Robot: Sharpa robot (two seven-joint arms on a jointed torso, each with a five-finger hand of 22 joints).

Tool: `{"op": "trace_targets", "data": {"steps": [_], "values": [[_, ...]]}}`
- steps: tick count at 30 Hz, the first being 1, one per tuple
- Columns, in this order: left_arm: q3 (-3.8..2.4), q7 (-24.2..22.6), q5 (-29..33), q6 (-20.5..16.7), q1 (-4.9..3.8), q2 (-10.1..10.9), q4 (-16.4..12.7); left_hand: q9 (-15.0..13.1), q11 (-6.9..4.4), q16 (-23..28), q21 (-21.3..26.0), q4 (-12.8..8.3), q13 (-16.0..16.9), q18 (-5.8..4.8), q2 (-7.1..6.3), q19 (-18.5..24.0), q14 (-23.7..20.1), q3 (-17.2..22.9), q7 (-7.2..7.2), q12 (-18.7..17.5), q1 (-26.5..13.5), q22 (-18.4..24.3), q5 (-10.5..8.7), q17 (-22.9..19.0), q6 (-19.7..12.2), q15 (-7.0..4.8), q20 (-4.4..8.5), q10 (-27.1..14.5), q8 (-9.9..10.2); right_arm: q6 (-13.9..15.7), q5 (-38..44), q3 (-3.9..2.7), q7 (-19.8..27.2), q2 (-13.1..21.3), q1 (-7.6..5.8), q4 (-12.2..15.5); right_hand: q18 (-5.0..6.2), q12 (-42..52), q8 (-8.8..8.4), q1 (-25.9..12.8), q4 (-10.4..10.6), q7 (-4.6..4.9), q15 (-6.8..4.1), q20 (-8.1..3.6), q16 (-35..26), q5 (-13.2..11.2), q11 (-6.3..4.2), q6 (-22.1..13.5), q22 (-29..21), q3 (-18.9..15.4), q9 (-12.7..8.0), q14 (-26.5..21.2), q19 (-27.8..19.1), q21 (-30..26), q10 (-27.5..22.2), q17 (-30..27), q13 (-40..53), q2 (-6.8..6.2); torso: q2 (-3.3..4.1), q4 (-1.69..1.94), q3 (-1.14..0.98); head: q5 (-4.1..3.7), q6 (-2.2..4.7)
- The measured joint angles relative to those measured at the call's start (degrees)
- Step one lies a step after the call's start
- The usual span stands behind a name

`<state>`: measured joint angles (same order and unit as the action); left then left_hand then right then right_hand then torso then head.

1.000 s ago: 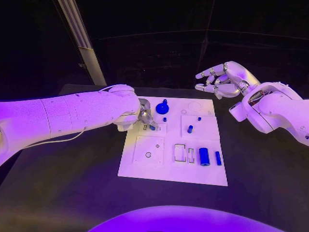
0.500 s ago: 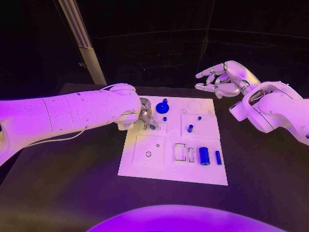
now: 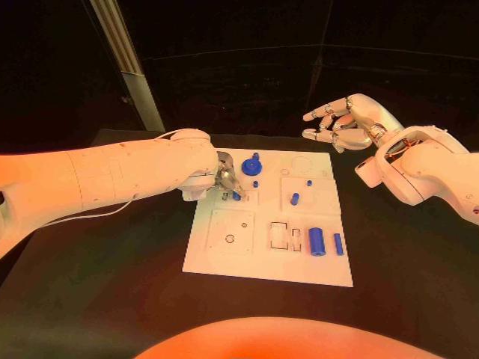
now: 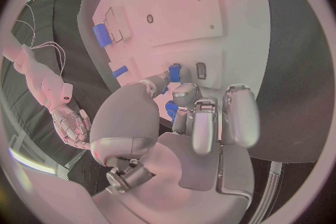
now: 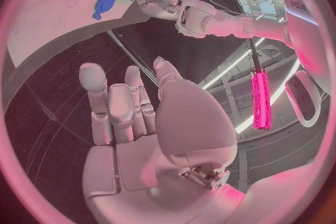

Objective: Assemble the parts on the task board

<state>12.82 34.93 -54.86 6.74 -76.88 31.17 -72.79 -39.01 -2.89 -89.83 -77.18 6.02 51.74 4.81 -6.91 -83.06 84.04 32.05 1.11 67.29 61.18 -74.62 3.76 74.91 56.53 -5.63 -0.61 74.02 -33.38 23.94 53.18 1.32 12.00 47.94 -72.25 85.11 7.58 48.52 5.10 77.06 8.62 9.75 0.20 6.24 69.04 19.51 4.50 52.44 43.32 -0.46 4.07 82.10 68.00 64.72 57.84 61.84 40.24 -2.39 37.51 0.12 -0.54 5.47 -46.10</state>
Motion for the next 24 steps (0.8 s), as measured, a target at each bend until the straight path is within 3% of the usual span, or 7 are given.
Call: {"op": "trace_targets", "data": {"steps": [7,18,21,24], "values": [[0.04,0.0,0.0,0.2,0.07,-0.2,0.4,-0.2,0.01,0.0,-0.3,1.8,0.6,0.00,0.47,-0.1,0.0,-1.8,-0.42,0.4,-2.2,-0.3,0.02,0.0,0.8,0.00,0.13,0.0,-0.2,0.0,0.0,0.00,0.0,0.0,0.00,0.0,0.00,0.0,0.00,0.0,0.0,0.00,-0.02,0.00,0.0,0.0,0.00,0.0,-0.1,0.0,0.0,0.0,0.0,0.0,0.0,-0.1,0.0,0.00,-0.03,0.00,-0.01,0.02,-0.01],[0.06,0.1,0.0,0.6,0.09,-1.0,1.4,-0.2,0.09,0.0,-0.5,3.0,1.3,0.00,0.46,-0.2,0.0,-3.8,-0.43,0.6,-3.5,-0.3,0.02,0.0,1.0,0.00,0.20,0.1,-0.3,-0.1,0.0,0.00,0.0,-0.1,0.00,0.1,0.00,0.0,0.00,0.0,0.0,0.00,-0.21,0.00,-0.4,0.0,0.00,0.0,-0.2,0.0,0.0,-0.2,0.0,0.0,0.0,-0.2,0.0,0.00,-0.03,-0.03,-0.01,0.01,0.04],[0.06,0.1,0.0,0.8,0.09,-1.2,1.7,-0.3,-0.08,0.0,-0.5,3.3,1.4,-0.90,0.63,-0.2,0.0,-4.1,-0.32,0.6,-3.7,-0.3,0.02,0.0,1.1,0.00,0.20,0.3,-0.3,-0.1,0.0,0.00,0.0,-0.1,0.00,0.1,-0.01,0.0,0.00,0.0,0.2,0.00,-0.21,0.00,-0.4,0.0,0.00,0.0,-0.3,-0.2,0.0,-0.2,0.0,-0.2,0.0,-0.3,-0.1,0.00,-0.03,-0.04,-0.01,-0.02,0.01],[0.06,0.2,0.0,1.0,0.09,-1.4,1.9,-0.4,-0.08,0.0,-0.5,3.5,1.5,-0.89,0.88,-0.2,0.0,-4.6,-0.31,0.8,-3.9,-0.3,0.02,0.0,1.1,0.00,0.20,0.3,-0.3,-0.1,0.0,0.00,0.0,-0.1,0.00,0.1,0.00,0.0,0.00,0.0,0.2,0.00,-0.21,0.00,-0.4,0.0,0.02,0.0,-0.3,-0.2,0.0,-0.2,0.0,-0.2,0.0,-0.3,-0.1,0.00,-0.01,-0.04,0.01,-0.08,-0.04]]}}
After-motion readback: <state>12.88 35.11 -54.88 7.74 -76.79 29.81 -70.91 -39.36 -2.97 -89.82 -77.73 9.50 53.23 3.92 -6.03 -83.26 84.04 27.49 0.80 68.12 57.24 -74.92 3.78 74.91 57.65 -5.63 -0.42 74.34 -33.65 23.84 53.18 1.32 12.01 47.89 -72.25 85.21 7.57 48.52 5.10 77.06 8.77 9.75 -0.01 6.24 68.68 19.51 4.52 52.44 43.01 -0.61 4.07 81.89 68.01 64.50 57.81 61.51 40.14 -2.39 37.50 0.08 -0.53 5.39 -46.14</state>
